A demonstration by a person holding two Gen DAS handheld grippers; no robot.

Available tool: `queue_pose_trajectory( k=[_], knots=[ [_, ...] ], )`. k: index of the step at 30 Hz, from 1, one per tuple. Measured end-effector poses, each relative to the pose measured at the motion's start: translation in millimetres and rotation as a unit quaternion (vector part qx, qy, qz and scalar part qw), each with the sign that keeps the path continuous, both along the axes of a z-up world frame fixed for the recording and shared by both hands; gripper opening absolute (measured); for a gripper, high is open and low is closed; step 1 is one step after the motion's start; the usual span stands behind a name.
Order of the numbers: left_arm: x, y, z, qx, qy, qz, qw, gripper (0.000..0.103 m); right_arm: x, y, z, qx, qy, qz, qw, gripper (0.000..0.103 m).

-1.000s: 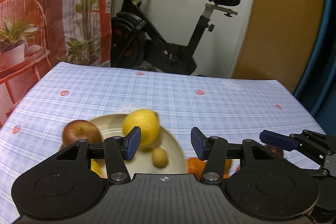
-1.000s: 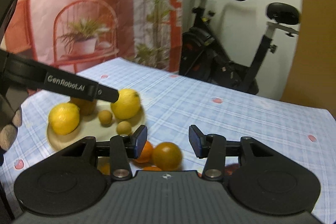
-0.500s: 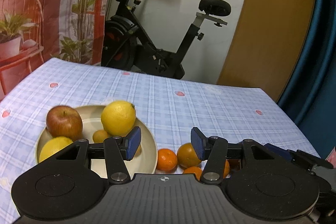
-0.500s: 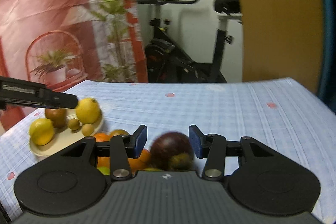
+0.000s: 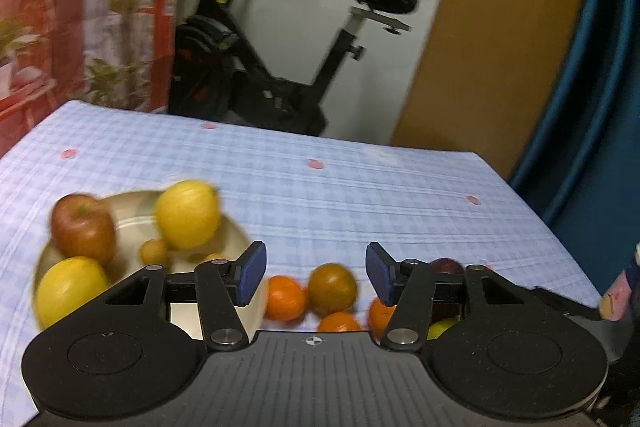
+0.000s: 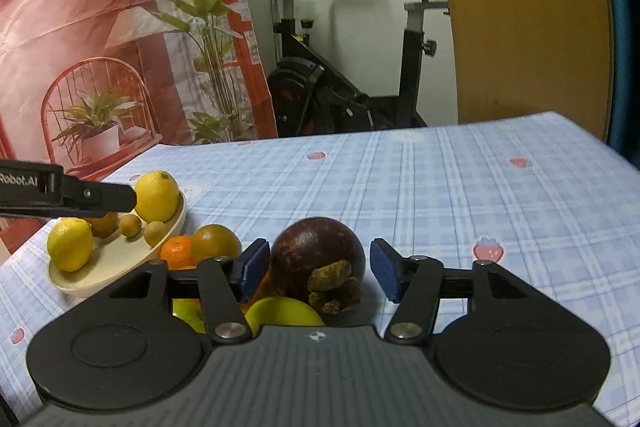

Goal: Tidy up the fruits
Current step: 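Move both tools to the dark purple mangosteen in the cluster, then close both tools around the dark purple mangosteen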

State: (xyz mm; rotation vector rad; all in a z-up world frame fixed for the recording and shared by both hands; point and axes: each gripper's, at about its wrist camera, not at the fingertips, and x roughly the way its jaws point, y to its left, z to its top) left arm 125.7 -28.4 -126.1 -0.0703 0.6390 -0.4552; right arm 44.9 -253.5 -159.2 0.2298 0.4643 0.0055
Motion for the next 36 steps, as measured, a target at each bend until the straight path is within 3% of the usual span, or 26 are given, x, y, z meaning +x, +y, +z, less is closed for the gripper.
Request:
queue_pose_trajectory(
  k=[5, 9, 14, 17, 36],
  knots=[
    [15.8, -33.0, 1.9, 0.006, 0.023, -0.068, 0.9974, 0.060, 5.1, -7.7, -5.8, 0.026, 0.019, 0.010, 0.999, 0.068],
    [26.0, -65.1, -6.0, 0.018, 0.053, -0.130, 0.9899, 0.060, 9.5, -8.5, -8.1, 0.034, 0.032, 0.019, 0.999, 0.066],
    [27.3, -87.1, -20.6, 0.040, 0.068, -0.150, 0.9855, 0.060, 8.9, -6.8, -8.7, 0.031, 0.028, 0.021, 0.999, 0.064],
    [26.8, -92.3, -27.7, 0.058, 0.067, -0.151, 0.9846, 0.061, 9.2, -8.7, -8.8, 0.036, 0.027, 0.022, 0.999, 0.063],
    [64.0, -87.8, -28.2, 0.025, 0.056, -0.078, 0.9951, 0.062, 26.6, -15.0, -11.9, 0.071, 0.031, 0.030, 0.997, 0.064]
  ],
)
